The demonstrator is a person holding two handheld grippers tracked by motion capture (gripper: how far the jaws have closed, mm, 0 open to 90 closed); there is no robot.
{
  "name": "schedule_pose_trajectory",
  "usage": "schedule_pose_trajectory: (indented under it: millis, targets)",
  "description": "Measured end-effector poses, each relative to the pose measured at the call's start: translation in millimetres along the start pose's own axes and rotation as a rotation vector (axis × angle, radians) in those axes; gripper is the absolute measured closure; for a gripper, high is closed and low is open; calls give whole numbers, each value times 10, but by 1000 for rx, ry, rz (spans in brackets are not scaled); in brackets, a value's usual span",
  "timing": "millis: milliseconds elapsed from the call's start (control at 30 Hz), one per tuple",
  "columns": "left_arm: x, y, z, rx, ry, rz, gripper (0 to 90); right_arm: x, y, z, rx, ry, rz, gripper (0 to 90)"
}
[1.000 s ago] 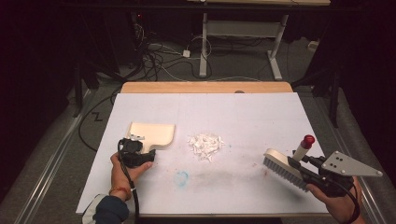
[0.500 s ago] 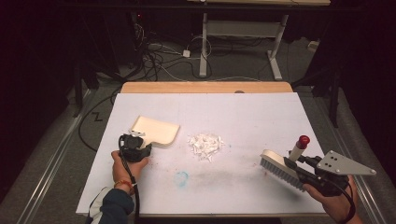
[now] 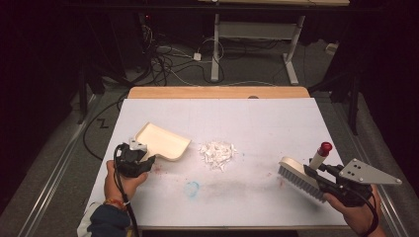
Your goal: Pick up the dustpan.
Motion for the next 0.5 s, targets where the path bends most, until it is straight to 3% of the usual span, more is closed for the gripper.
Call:
schedule_pose_trajectory:
  millis: [133,233,400,500]
  targets:
    - [-88,-78,85,39,-42,-13,638,8,-4,7,1,-2,-1,713]
    - [-183,-196,254,101,-87,-30,637,15,-12,9,-1,-8,-5,712]
    - [-225,-313,525,161,-151,-41,637,27,-4,2,-1,-8,-8,713]
    - [-221,-336,601,177,-176,-43,637,53,-4,-11,-4,-2,-12,712]
Point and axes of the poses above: each handheld gripper's, and its own axes: x roughly forward along the jaws, y roughly out of its top, z roughly to its right, the point moved 3 cm from there along x, roughly forward along the jaws, and after that the axes turned 9 degrees about x, right-handed, at the moved point
